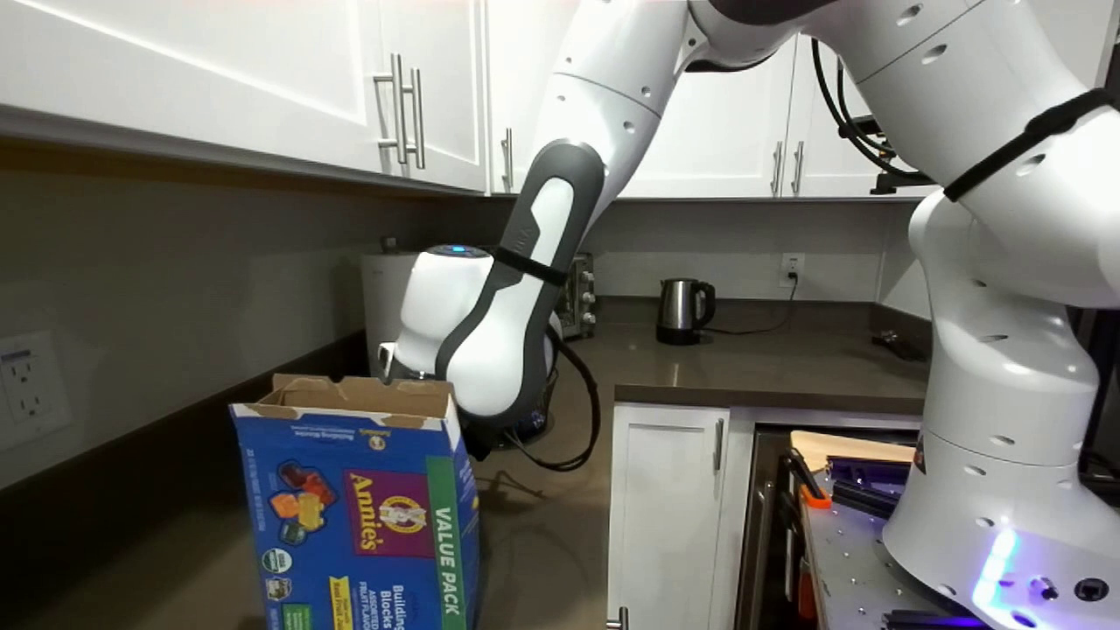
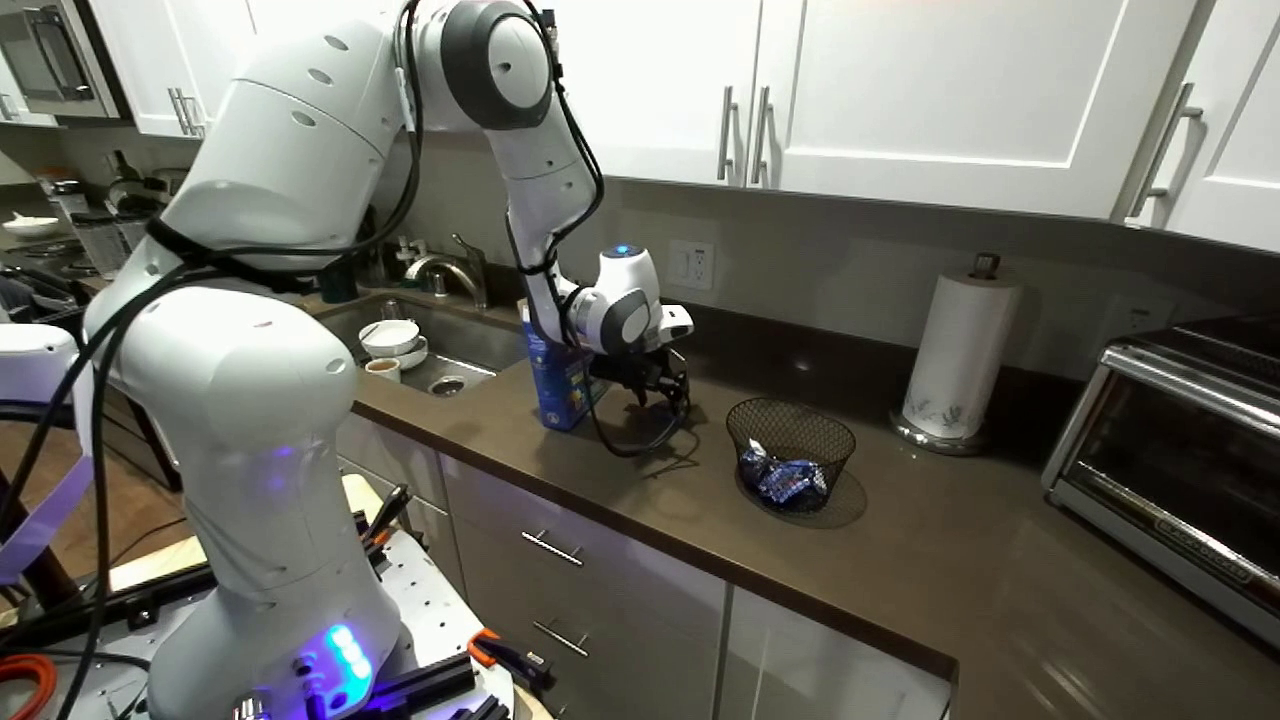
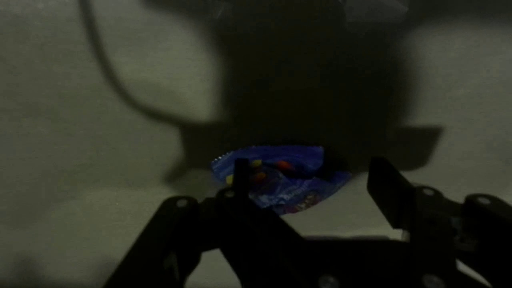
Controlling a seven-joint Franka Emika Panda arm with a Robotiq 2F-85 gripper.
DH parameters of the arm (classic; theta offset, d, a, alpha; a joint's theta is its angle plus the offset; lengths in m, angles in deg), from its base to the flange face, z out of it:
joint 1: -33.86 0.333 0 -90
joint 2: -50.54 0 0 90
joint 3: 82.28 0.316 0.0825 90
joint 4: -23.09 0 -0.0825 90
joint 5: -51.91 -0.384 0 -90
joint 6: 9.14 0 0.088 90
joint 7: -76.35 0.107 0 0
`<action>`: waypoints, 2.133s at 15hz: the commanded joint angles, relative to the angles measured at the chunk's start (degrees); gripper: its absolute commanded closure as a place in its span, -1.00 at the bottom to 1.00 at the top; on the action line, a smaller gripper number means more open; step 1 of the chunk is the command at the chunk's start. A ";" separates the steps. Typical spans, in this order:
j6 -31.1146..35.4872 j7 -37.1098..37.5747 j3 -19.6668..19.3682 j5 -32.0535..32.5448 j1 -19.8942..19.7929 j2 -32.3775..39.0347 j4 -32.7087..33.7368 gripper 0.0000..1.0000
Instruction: Put the pack on the table inside the box
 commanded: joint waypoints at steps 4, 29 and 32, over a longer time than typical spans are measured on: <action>3.34 1.48 -1.44 0.84 2.73 1.25 -0.52 0.49; -9.05 -0.40 -0.38 0.93 -2.50 -15.89 -6.76 1.00; -12.00 -0.95 1.13 0.55 -4.85 -17.67 -6.24 1.00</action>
